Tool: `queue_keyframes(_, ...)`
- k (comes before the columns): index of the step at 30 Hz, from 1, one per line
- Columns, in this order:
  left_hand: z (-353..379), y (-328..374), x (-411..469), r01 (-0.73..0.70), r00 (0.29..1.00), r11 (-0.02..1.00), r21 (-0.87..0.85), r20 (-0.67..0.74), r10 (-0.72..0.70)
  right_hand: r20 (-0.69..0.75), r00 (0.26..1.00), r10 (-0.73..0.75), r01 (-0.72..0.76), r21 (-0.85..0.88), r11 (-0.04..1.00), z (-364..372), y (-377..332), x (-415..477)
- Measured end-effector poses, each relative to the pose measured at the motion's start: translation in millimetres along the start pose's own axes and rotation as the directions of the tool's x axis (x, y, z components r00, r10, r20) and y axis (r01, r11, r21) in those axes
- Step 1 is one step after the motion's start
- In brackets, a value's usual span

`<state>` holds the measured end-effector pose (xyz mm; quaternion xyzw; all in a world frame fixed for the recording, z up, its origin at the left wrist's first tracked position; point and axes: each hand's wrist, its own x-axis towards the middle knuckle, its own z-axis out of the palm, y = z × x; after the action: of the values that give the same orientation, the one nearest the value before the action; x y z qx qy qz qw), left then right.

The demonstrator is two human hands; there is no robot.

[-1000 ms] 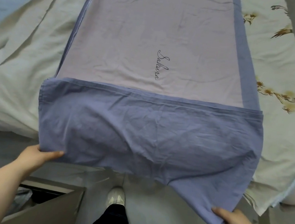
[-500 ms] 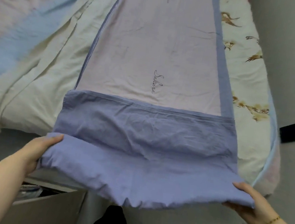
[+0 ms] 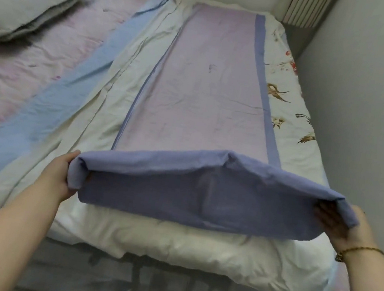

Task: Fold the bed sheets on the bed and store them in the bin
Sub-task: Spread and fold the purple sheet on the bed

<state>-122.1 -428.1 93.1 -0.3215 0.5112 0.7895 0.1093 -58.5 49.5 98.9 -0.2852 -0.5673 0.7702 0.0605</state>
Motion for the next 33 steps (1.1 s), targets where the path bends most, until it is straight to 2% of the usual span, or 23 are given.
queue_keyframes(1, 4.1, 2.8, 7.6, 0.044, 0.999, 0.998, -0.034, 0.003, -0.044, -0.059, 0.998, -0.004, 0.001, -0.04, 0.999, 4.7, -1.8, 9.2)
queue_keyframes(2, 5.4, 5.2, 15.1, 0.053, 0.998, 0.997, -0.064, 0.023, -0.052, -0.065, 0.998, -0.011, 0.008, -0.039, 0.999, 8.1, -2.9, 13.7)
queue_keyframes(5, 21.0, 14.1, 47.4, 0.077, 0.995, 0.996, -0.041, -0.056, -0.079, -0.052, 0.999, 0.016, -0.019, -0.057, 0.998, 18.8, -5.2, 43.1)
queue_keyframes(9, 43.8, 20.1, 92.0, 0.054, 0.988, 0.998, 0.017, -0.144, -0.051, -0.129, 0.978, 0.164, -0.179, -0.113, 0.977, 24.9, -3.4, 100.1)
queue_keyframes(11, 58.7, 28.3, 111.7, 0.039, 0.981, 0.999, 0.017, -0.189, -0.035, -0.127, 0.974, 0.186, -0.206, -0.159, 0.966, 35.9, -7.3, 130.2)
queue_keyframes(13, 70.7, 33.4, 126.8, 0.009, 0.979, 1.0, 0.014, -0.202, -0.006, -0.108, 0.978, 0.177, -0.189, -0.109, 0.976, 45.2, -4.7, 156.2)
queue_keyframes(15, 84.1, 32.0, 151.0, -0.023, 0.97, 0.993, 0.115, -0.237, 0.05, -0.132, 0.949, 0.285, -0.303, -0.138, 0.943, 52.8, 2.3, 194.3)
queue_keyframes(16, 86.9, 27.5, 159.8, -0.032, 0.961, 0.961, 0.275, -0.257, 0.105, -0.155, 0.951, 0.269, -0.297, -0.197, 0.934, 52.2, 10.0, 212.1)
queue_keyframes(18, 86.4, 13.8, 174.5, -0.027, 0.945, 0.782, 0.623, -0.24, 0.224, -0.217, 0.958, 0.189, -0.269, -0.443, 0.855, 59.5, 23.4, 233.6)
queue_keyframes(19, 83.0, 6.9, 183.9, -0.012, 0.938, 0.672, 0.741, -0.223, 0.264, -0.226, 0.965, 0.134, -0.245, -0.588, 0.771, 67.5, 28.4, 240.6)
queue_keyframes(22, 75.5, -3.7, 207.8, 0.012, 0.942, 0.394, 0.919, -0.142, 0.304, -0.186, 0.981, 0.063, -0.186, -0.787, 0.589, 66.6, 51.5, 263.8)
queue_keyframes(23, 76.1, -2.6, 216.2, 0.012, 0.946, 0.309, 0.951, -0.111, 0.304, -0.174, 0.983, 0.052, -0.174, -0.819, 0.547, 69.3, 54.3, 267.0)
queue_keyframes(27, 94.3, 8.4, 254.8, -0.03, 0.932, -0.019, 0.999, 0.034, 0.36, -0.277, 0.959, -0.054, -0.212, -0.834, 0.509, 72.7, 62.8, 281.5)
queue_keyframes(30, 108.1, 19.6, 277.3, -0.076, 0.897, -0.154, 0.985, 0.135, 0.42, -0.276, 0.955, -0.111, -0.196, -0.864, 0.464, 81.5, 63.0, 286.3)
queue_keyframes(33, 109.8, 28.7, 296.1, -0.091, 0.94, -0.281, 0.955, 0.176, 0.292, -0.269, 0.952, -0.144, -0.179, -0.874, 0.451, 91.5, 62.5, 289.3)
